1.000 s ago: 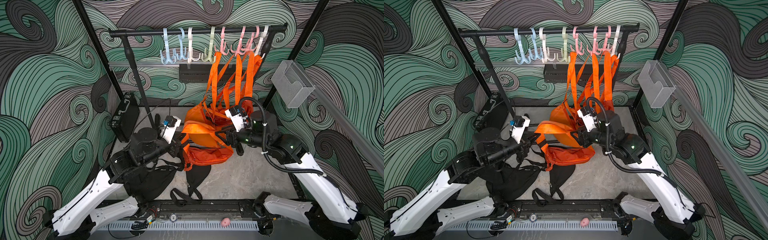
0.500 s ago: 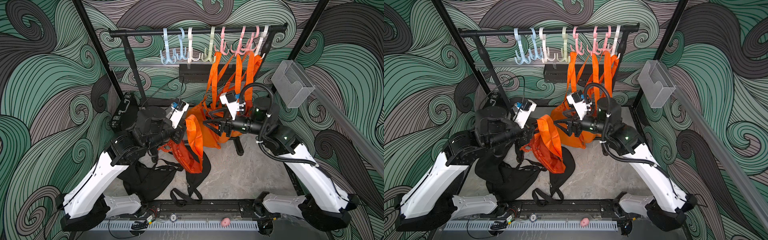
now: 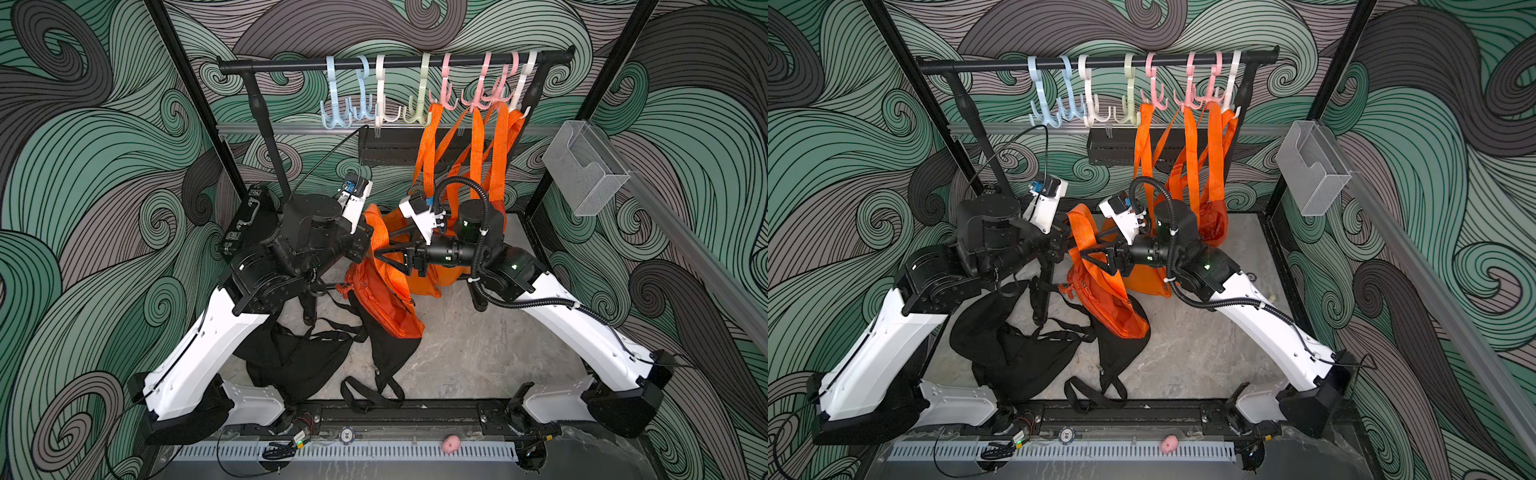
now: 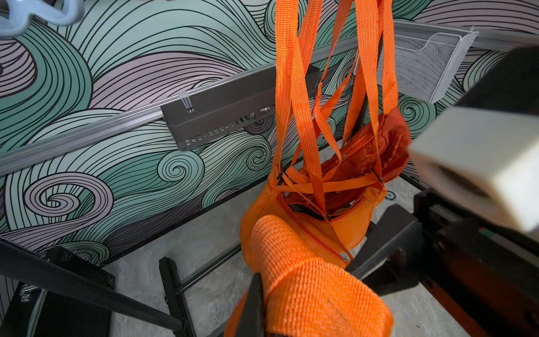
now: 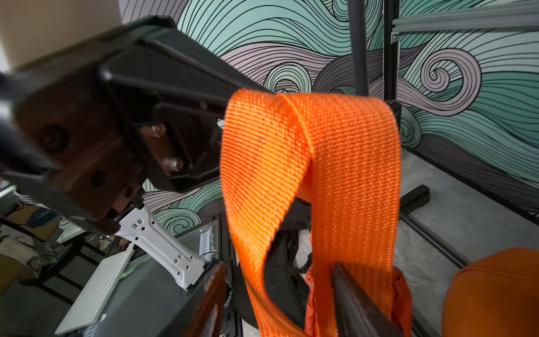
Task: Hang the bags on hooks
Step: Pick up the bag from the bag.
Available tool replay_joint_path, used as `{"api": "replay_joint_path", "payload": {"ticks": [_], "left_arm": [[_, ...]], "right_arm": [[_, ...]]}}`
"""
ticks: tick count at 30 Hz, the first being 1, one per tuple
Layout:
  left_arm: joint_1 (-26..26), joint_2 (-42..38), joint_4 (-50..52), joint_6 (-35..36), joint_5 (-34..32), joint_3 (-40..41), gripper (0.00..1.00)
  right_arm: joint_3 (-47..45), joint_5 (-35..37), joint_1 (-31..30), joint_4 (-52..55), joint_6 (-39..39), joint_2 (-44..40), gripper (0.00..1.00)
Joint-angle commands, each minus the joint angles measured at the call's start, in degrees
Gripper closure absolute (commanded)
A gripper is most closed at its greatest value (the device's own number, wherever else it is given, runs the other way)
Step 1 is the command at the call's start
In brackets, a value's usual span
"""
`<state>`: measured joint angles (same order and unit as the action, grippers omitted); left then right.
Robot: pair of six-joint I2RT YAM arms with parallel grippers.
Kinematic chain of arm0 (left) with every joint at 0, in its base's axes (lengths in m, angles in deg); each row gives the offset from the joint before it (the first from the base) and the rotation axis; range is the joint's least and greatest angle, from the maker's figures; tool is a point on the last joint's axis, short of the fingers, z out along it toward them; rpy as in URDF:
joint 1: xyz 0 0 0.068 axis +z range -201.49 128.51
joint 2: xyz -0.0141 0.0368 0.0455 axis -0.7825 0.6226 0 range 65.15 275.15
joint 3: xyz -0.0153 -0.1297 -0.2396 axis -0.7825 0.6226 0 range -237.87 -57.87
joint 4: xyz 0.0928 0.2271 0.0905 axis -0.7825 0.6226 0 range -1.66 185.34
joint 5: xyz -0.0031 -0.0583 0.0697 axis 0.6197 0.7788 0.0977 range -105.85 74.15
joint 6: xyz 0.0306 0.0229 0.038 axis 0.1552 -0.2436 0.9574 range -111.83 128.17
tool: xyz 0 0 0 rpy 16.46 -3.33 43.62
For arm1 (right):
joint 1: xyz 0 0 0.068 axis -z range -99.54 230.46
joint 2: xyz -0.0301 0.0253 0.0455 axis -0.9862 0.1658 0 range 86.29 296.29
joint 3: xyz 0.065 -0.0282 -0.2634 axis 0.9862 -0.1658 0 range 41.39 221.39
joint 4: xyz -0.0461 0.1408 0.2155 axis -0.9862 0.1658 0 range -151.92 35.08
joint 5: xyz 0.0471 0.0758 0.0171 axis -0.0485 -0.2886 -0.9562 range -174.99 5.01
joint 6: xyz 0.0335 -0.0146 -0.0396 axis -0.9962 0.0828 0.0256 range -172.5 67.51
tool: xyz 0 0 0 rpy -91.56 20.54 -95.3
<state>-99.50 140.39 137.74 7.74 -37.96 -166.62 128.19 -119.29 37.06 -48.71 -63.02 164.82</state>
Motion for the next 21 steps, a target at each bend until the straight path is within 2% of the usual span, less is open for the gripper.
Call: {"api": "replay_joint_path", "payload": {"ticks": [1,4,8,9,12,15,21], "left_arm": [[1.1,0.6,-0.5,0.1,-1.5,-1.9,1.0],[2.2,1.5,0.0,-0.8,-0.8,-2.9,1.0],[3.8,2.3,0.1,-1.9,0.4,-3.5,1.0],[4.2,2.4,0.0,-2.3,0.8,-3.6,1.0],[5.3,2.8,-0.2,-3.5,2.2,-3.7,1.0],[5.8,3.2,-0.5,-3.8,2.9,-3.9,1.0],[6.8,3.7,-0.5,-4.8,3.7,-4.0,1.0]], "right_arm": [[-0.7,-0.3,-0.1,-5.2,-0.6,-0.5,0.58],[-1.0,-1.4,-0.2,-7.6,-2.1,0.4,0.65],[-1.5,-2.0,-0.5,-9.6,-3.3,1.4,0.81],[-1.8,-2.3,-0.6,-10.8,-4.0,1.5,0.82],[-2.3,-2.6,-0.8,-12.3,-5.2,2.4,0.79],[-2.2,-2.3,-0.9,-12.6,-5.4,3.9,0.69],[-2.3,-1.8,-1.6,-16.9,-7.7,6.4,0.68]]}}
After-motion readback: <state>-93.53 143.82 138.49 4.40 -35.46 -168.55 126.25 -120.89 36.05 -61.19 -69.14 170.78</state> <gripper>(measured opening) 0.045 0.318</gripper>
